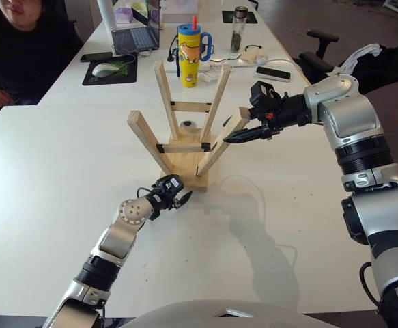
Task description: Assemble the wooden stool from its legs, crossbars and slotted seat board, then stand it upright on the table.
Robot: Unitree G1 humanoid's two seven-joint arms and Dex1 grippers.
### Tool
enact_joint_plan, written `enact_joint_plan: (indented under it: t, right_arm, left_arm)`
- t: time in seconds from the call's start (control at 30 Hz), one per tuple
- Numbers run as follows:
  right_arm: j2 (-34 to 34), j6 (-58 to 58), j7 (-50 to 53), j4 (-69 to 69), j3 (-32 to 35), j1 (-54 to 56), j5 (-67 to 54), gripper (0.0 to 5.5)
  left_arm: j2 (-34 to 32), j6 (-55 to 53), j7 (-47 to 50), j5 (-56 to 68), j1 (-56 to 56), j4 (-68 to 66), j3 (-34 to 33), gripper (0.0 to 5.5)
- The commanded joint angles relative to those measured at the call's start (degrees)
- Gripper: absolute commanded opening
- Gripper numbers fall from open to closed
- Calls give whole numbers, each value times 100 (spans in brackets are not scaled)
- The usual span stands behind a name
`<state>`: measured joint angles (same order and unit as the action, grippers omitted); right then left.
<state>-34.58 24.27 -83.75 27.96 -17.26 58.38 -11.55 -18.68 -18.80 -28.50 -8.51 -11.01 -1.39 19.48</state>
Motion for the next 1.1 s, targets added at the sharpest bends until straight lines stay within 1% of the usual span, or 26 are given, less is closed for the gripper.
enact_joint_plan:
  t: [0.03, 0.17, 0.33, 0.4, 0.5, 0.63, 0.7, 0.83, 0.97, 1.07, 1.1]
  right_arm:
    - [352, 172, 103, 255, -285, -255, 238, 207]
    - [549, 148, 111, 436, -246, -213, 179, 207]
    - [865, -287, 296, 1417, -263, 111, 428, 207]
    - [974, -562, 418, 1807, -381, 185, 648, 207]
    - [1122, -788, 438, 2097, -477, 159, 818, 207]
    - [1479, -661, 270, 1836, -532, 9, 670, 207]
    - [1620, -651, 365, 1782, -546, -38, 676, 207]
    - [1592, -719, 635, 1510, -481, -215, 680, 207]
    - [1551, -494, 780, 603, -433, -665, 489, 207]
    - [1507, -628, 1188, 163, -523, -1034, 687, 207]
    - [1516, -515, 1219, -64, -498, -1152, 589, 207]
  left_arm:
    - [47, -559, -61, 8, 82, -471, 14, 341]
    - [94, -687, -125, 141, 74, -679, -52, 341]
    - [105, -689, -223, 234, 198, -968, -41, 341]
    - [111, -637, -230, 251, 214, -1113, -33, 341]
    - [115, -571, -238, 255, 193, -1274, -30, 341]
    - [105, -575, -279, 278, 230, -1328, -25, 341]
    - [99, -590, -289, 285, 232, -1322, -4, 341]
    - [104, -661, -320, 260, 168, -1260, 91, 341]
    - [121, -750, -324, 280, 99, -1204, 128, 341]
    - [124, -799, -341, 274, 77, -1186, 151, 341]
    - [127, -819, -342, 272, 76, -1173, 157, 341]
